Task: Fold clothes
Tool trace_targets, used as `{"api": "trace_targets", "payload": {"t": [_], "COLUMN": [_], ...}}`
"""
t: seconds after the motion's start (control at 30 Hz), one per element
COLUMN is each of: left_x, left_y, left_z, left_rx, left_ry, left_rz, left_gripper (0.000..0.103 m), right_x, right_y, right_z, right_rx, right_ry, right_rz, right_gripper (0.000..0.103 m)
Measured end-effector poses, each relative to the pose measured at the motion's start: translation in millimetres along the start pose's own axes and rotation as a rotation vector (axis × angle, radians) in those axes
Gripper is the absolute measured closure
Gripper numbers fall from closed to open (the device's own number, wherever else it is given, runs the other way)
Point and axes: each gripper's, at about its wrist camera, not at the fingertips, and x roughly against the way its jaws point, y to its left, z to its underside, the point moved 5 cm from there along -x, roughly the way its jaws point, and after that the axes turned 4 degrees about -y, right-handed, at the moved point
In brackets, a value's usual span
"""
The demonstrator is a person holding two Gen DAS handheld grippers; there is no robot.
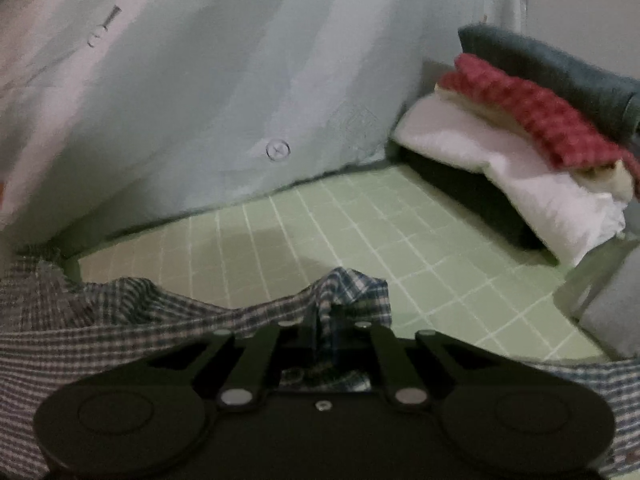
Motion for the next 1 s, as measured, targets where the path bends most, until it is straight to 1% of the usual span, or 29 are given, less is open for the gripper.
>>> {"api": "trace_targets", "payload": {"t": [0.03, 0.07, 0.17, 0.23, 0.3, 0.37, 0.43, 0.5, 0.57, 0.67, 0.7, 0.73, 0.77, 0.8, 0.83, 0.87, 0.9, 0.93, 1.0], "left_x": [10, 20, 58, 87, 115, 140, 162, 178, 190, 204, 209, 212, 215, 218, 221, 224, 227, 229, 231], "left_y": [1, 3, 7, 12, 15, 21, 27, 33, 37, 40, 38, 35, 30, 25, 20, 16, 11, 5, -7], "left_z": [0, 0, 10, 25, 45, 67, 91, 114, 138, 171, 180, 186, 191, 196, 201, 206, 211, 215, 219], "left_rx": [0.001, 0.001, 0.004, 0.022, 0.029, 0.031, 0.028, 0.025, 0.032, 0.056, 0.058, 0.055, 0.047, 0.040, 0.032, 0.024, 0.017, 0.013, 0.005], "left_ry": [-0.013, -0.026, -0.051, -0.066, -0.072, -0.073, -0.069, -0.057, -0.033, 0.007, 0.016, 0.020, 0.021, 0.022, 0.023, 0.024, 0.025, 0.025, 0.024], "left_rz": [-0.003, -0.006, -0.011, -0.012, 0.000, 0.009, 0.010, 0.004, 0.001, 0.010, 0.014, 0.020, 0.027, 0.034, 0.040, 0.047, 0.054, 0.065, 0.092], "left_gripper": [0.040, 0.033, 0.029, 0.026, 0.026, 0.026, 0.026, 0.026, 0.026, 0.026, 0.026, 0.026, 0.026, 0.026, 0.026, 0.026, 0.026, 0.026, 0.026], "right_x": [6, 13, 40, 62, 85, 112, 133, 153, 169, 183, 187, 191, 196, 200, 204, 203, 202, 201, 196], "right_y": [2, 5, 14, 25, 37, 57, 77, 98, 117, 133, 132, 131, 126, 119, 112, 103, 93, 83, 62], "right_z": [-3, -5, -9, -9, -6, 2, 16, 38, 70, 115, 125, 134, 137, 137, 136, 133, 130, 127, 128], "right_rx": [0.006, 0.013, 0.029, 0.051, 0.076, 0.128, 0.199, 0.259, 0.302, 0.346, 0.336, 0.326, 0.309, 0.286, 0.263, 0.239, 0.214, 0.189, 0.152], "right_ry": [-0.013, -0.026, -0.072, -0.098, -0.120, -0.136, -0.132, -0.100, -0.025, 0.100, 0.136, 0.171, 0.174, 0.160, 0.147, 0.132, 0.117, 0.102, 0.093], "right_rz": [-0.006, -0.013, -0.057, -0.102, -0.159, -0.250, -0.336, -0.422, -0.508, -0.574, -0.593, -0.611, -0.605, -0.587, -0.569, -0.535, -0.502, -0.468, -0.398], "right_gripper": [0.097, 0.097, 0.097, 0.097, 0.098, 0.098, 0.098, 0.098, 0.098, 0.095, 0.088, 0.069, 0.059, 0.041, 0.026, 0.019, 0.009, 0.004, 0.000]}}
